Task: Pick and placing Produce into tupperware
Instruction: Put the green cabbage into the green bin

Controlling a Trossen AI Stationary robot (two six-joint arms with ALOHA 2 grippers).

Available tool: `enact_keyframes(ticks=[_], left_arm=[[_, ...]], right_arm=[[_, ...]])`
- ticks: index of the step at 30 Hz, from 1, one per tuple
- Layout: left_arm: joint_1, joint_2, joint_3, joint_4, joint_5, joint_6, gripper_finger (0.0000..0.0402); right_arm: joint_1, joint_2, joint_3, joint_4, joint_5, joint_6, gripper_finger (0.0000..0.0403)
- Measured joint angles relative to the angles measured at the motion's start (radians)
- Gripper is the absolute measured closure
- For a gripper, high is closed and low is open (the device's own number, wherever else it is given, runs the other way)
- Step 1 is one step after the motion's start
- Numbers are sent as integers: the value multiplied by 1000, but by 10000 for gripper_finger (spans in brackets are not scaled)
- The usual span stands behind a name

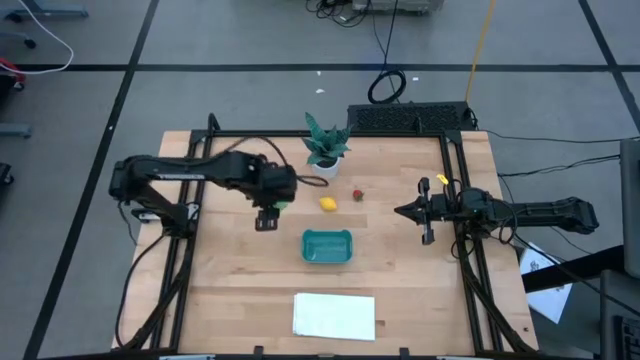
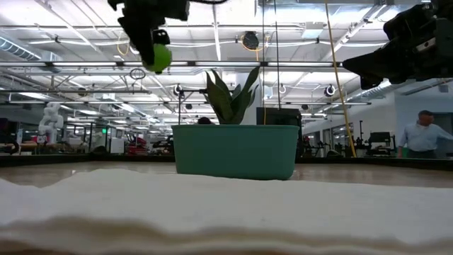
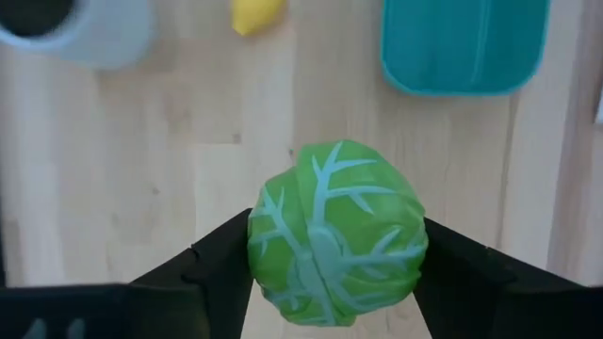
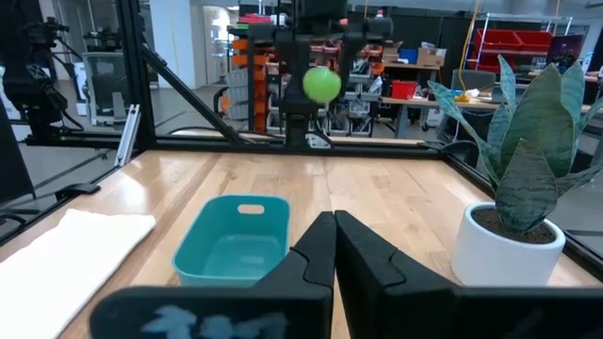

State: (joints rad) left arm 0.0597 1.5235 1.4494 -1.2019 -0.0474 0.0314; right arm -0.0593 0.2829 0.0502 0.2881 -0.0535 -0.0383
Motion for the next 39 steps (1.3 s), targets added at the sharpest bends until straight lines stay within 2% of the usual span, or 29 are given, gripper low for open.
enact_keyframes(ticks=[8,15,19,22,28,39], left_arm=[[8,-174,0,62,-10,-11,159],[8,-279,-3,94,-14,-9,158],[8,-346,-40,111,-15,-6,158],[8,-414,-114,170,-15,-8,158],[7,-552,-314,414,12,-14,158],[7,-798,-627,696,23,-34,158]], right_arm=[[0,0,0,-2,0,0,403],[0,9,0,2,2,-1,403],[0,20,0,3,3,0,403],[0,25,0,9,4,0,403],[0,26,0,21,4,0,403],[0,26,0,29,4,0,403]])
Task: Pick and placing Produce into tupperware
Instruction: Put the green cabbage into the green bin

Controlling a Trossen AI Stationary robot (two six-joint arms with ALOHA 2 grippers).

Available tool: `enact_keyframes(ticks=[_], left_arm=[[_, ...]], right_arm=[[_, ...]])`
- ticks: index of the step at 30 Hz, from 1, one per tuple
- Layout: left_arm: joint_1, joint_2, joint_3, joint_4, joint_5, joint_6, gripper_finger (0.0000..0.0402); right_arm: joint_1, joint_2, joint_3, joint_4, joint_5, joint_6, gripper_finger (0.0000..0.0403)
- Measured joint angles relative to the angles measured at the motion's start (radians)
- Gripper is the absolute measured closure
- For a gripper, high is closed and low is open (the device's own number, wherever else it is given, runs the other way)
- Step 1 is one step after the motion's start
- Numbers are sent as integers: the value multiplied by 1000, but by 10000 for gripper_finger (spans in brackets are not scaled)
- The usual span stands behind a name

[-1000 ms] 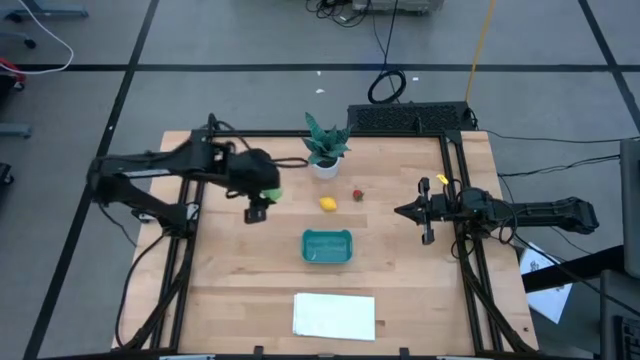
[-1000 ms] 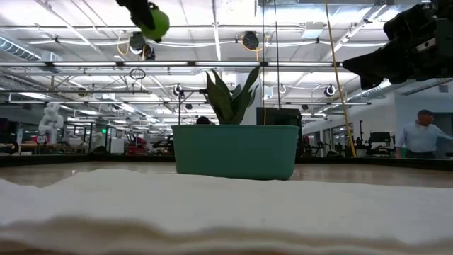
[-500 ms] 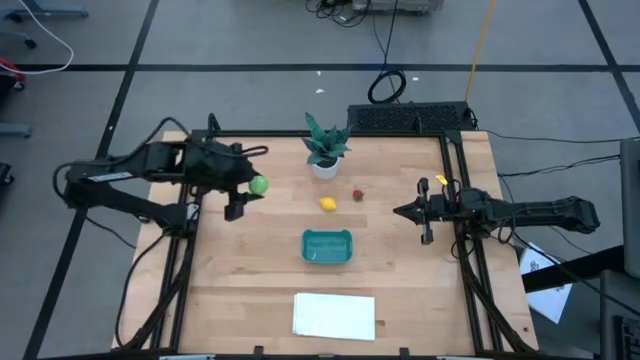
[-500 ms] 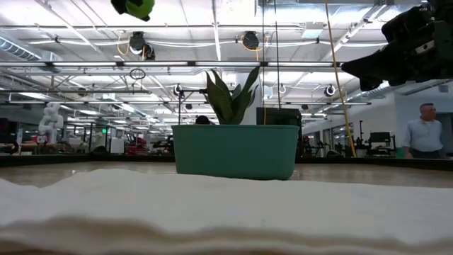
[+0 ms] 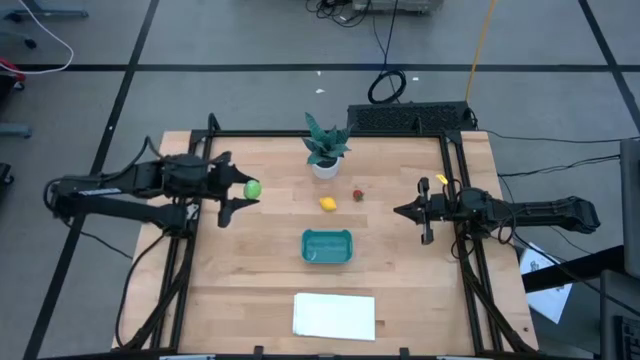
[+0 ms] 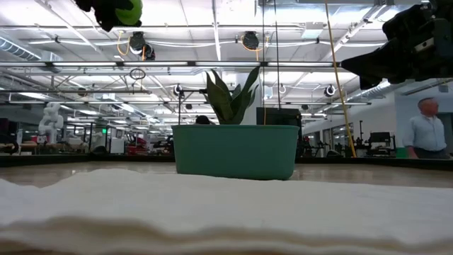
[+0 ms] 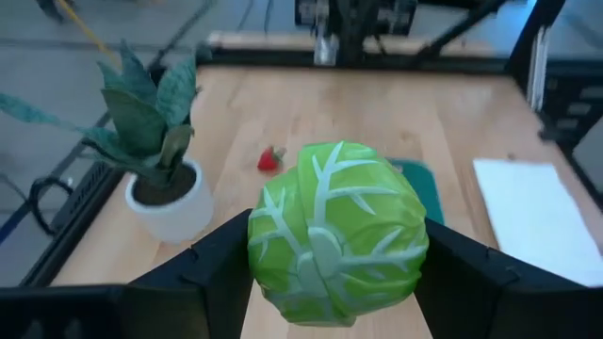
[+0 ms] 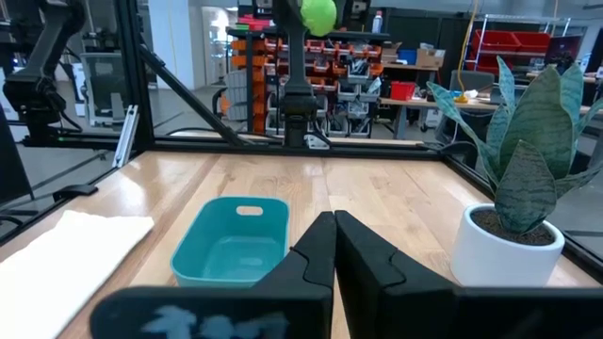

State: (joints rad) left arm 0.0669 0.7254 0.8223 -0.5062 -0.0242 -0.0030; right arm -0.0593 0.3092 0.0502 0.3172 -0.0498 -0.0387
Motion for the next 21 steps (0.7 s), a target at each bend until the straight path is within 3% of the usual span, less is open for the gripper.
enact_keyframes(ticks=[10,21], left_arm=[[0,-106,-292,349,56,0,158],[0,-158,-509,704,146,1,158]], right_arm=[[0,0,0,0,0,0,403],[0,0,0,0,0,0,403]])
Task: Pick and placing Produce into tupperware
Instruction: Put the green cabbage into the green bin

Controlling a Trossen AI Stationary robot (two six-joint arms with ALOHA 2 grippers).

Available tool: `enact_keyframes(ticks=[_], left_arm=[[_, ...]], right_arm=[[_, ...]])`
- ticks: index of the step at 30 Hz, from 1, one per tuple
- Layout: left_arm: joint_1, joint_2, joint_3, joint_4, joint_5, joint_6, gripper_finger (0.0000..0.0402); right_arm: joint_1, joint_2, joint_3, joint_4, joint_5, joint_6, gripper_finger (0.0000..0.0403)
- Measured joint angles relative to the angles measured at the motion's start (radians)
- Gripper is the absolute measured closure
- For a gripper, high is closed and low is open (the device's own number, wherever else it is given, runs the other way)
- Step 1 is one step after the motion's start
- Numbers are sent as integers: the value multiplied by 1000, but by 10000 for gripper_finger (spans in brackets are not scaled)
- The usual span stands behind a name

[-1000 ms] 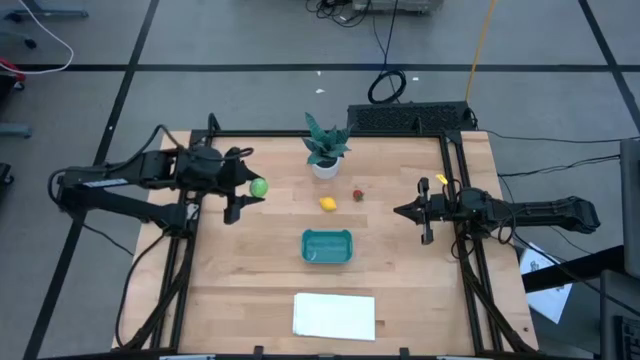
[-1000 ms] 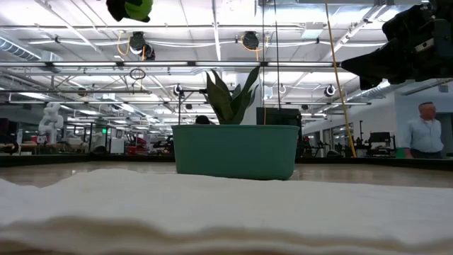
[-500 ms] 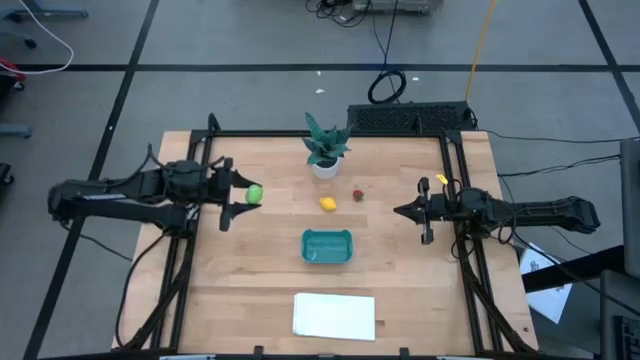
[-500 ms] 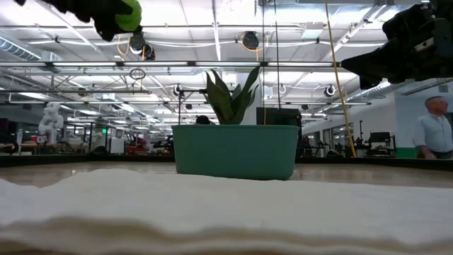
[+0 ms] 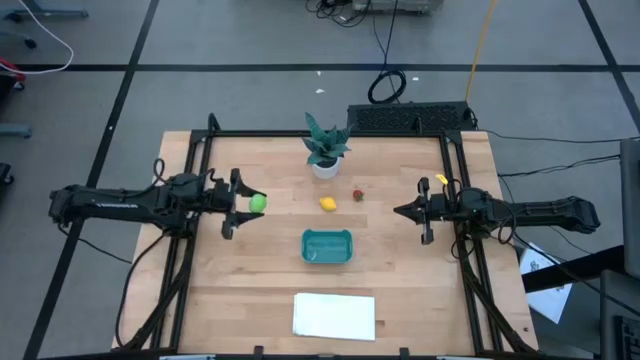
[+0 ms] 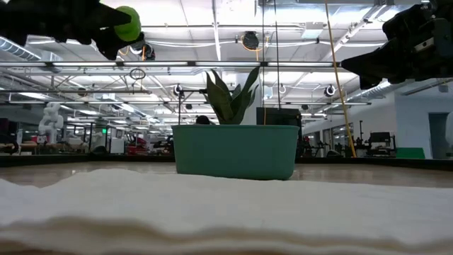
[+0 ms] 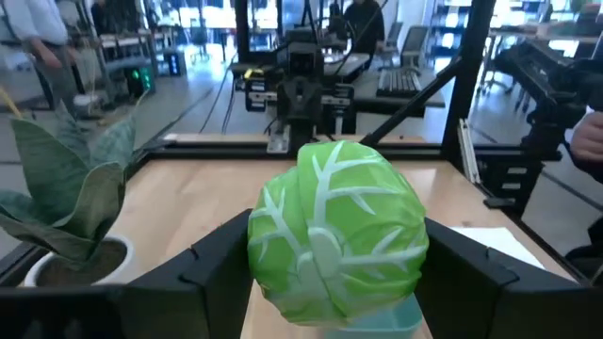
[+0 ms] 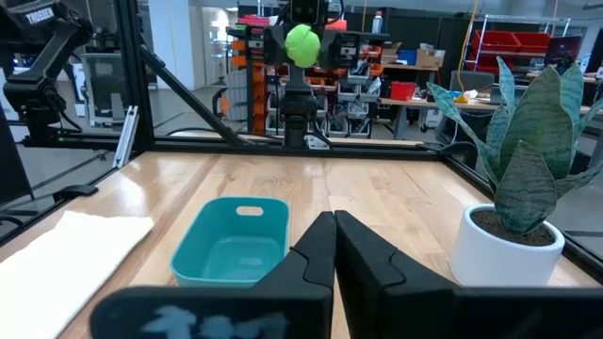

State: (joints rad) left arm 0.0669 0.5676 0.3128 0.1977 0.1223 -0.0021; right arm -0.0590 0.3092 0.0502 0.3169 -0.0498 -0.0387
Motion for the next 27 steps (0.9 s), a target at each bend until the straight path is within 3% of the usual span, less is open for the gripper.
enact_keyframes(ticks=[9,17,27], left_arm=[[0,0,-119,183,43,3,158],[0,0,-130,199,43,-1,158],[0,40,-110,224,-96,-65,158]], right_arm=[[0,0,0,4,0,0,403],[0,0,0,4,0,0,403],[0,0,0,8,0,0,403]])
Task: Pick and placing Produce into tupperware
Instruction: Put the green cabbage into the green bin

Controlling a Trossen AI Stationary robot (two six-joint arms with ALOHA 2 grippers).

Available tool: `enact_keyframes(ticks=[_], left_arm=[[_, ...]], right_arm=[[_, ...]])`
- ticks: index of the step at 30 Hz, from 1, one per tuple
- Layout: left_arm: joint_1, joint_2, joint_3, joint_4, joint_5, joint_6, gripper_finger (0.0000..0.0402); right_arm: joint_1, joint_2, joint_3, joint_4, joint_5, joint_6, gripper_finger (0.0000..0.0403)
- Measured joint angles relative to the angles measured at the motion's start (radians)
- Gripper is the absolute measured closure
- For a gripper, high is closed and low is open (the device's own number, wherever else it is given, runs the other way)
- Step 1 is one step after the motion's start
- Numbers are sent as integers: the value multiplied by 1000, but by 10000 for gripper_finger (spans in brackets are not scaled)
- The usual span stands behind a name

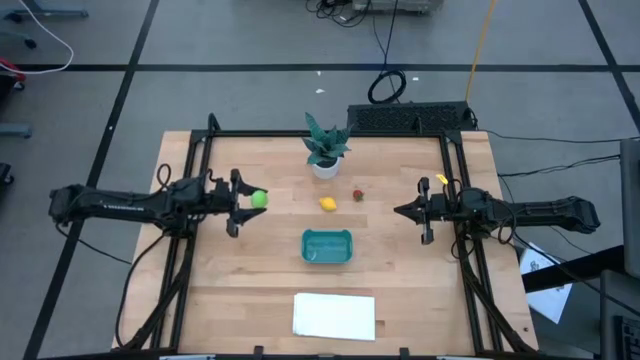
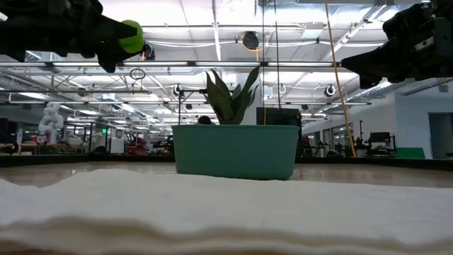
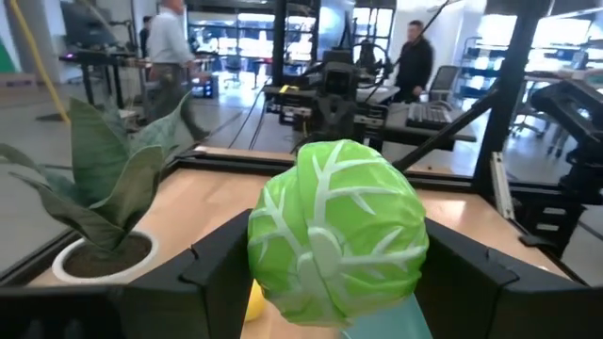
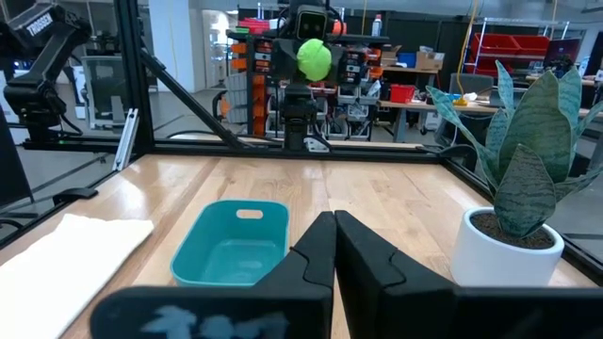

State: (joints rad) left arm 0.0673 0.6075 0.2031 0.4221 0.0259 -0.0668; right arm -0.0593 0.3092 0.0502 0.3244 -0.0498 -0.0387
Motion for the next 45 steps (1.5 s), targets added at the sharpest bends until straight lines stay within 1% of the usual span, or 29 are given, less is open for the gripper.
enact_keyframes(ticks=[3,7,19,23,30,37,45], left_arm=[[0,57,46,0,-7,-11,158],[0,162,132,-16,-9,-13,158],[7,491,451,-244,0,-47,158],[7,576,524,-294,35,-43,158],[7,690,626,-388,153,-43,158],[11,777,733,-551,207,-20,158],[14,841,819,-628,243,6,158]], right_arm=[[0,0,0,0,0,0,403],[0,0,0,0,0,0,403],[0,0,0,0,0,0,403],[0,0,0,0,0,0,403],[0,0,0,0,0,0,403],[0,0,0,0,0,0,403],[0,0,0,0,0,1,403]])
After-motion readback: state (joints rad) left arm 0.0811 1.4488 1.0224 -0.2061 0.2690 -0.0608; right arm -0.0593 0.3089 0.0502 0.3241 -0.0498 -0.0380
